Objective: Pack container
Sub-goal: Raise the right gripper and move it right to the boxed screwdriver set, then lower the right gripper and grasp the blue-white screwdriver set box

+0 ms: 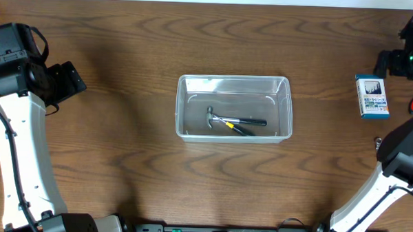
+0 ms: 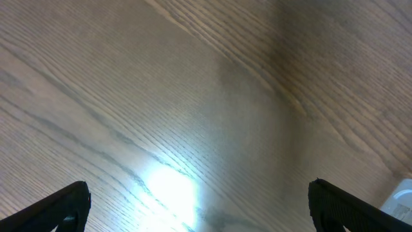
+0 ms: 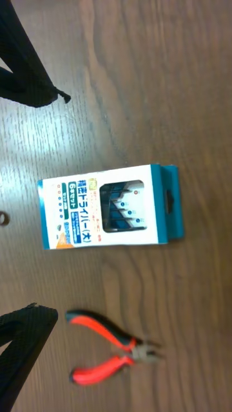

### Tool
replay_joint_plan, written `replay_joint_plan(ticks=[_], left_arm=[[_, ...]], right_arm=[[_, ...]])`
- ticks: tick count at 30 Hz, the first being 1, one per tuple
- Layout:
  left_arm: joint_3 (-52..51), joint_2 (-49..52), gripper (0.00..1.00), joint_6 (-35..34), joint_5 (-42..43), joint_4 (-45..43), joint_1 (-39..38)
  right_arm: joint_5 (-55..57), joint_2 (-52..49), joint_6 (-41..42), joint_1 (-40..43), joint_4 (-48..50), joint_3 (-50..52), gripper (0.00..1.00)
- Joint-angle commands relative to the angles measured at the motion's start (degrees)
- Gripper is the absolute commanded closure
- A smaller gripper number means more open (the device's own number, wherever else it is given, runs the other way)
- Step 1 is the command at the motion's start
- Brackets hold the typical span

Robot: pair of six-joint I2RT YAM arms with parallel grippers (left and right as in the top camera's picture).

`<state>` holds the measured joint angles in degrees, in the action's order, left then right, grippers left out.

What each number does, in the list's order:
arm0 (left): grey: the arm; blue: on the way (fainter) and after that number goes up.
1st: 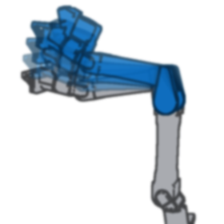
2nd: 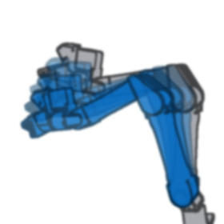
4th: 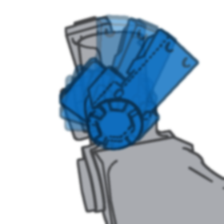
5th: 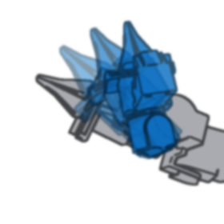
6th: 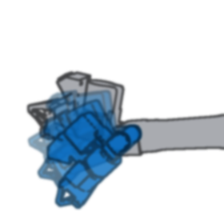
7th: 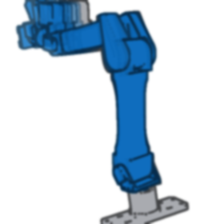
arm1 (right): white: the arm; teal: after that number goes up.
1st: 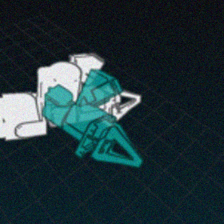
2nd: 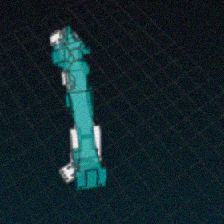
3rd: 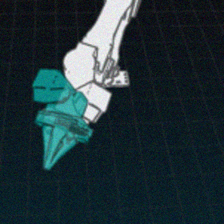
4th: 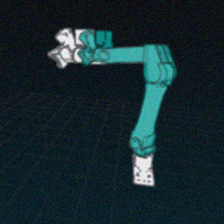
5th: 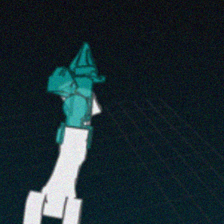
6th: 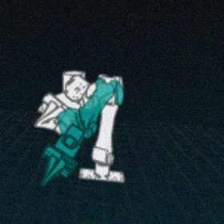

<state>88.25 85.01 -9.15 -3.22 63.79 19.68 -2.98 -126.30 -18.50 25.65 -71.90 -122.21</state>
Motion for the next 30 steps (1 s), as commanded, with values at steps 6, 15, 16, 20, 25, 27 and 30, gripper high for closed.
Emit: replay_joint_plan(ticks=[6, 15, 16, 20, 25, 27, 30], left_arm=[[0.92, -0.46, 0.02, 0.33, -0.48, 0.02, 0.13], [0.92, -0.46, 0.02, 0.33, -0.48, 0.02, 0.13], [0.92, -0.46, 0.02, 0.33, -0.48, 0.02, 0.13], [0.92, -0.46, 0.02, 0.33, -0.48, 0.02, 0.13], [0.92, -0.46, 0.02, 0.33, -0.48, 0.02, 0.13], [0.92, -0.46, 0.02, 0.33, -0.48, 0.02, 0.13], [0.92, -0.46, 0.02, 0.33, -0.48, 0.02, 0.13]], right_arm=[[-0.28, -5.20, -2.27, 0.52, 0.13, -1.77, 0.01], [0.92, -10.62, -4.85, 0.52, -0.33, -1.77, 0.01], [1.20, -10.95, -5.22, 0.55, -0.42, -1.77, 0.01], [1.40, -12.26, -6.67, 0.52, -0.87, -1.77, 0.01], [2.80, -14.19, -6.84, 0.52, -1.97, -1.75, 0.01], [3.15, -15.02, -6.58, 0.55, -2.43, -1.75, 0.01], [5.60, -15.89, -4.22, 0.55, -2.23, -1.75, 0.01]])
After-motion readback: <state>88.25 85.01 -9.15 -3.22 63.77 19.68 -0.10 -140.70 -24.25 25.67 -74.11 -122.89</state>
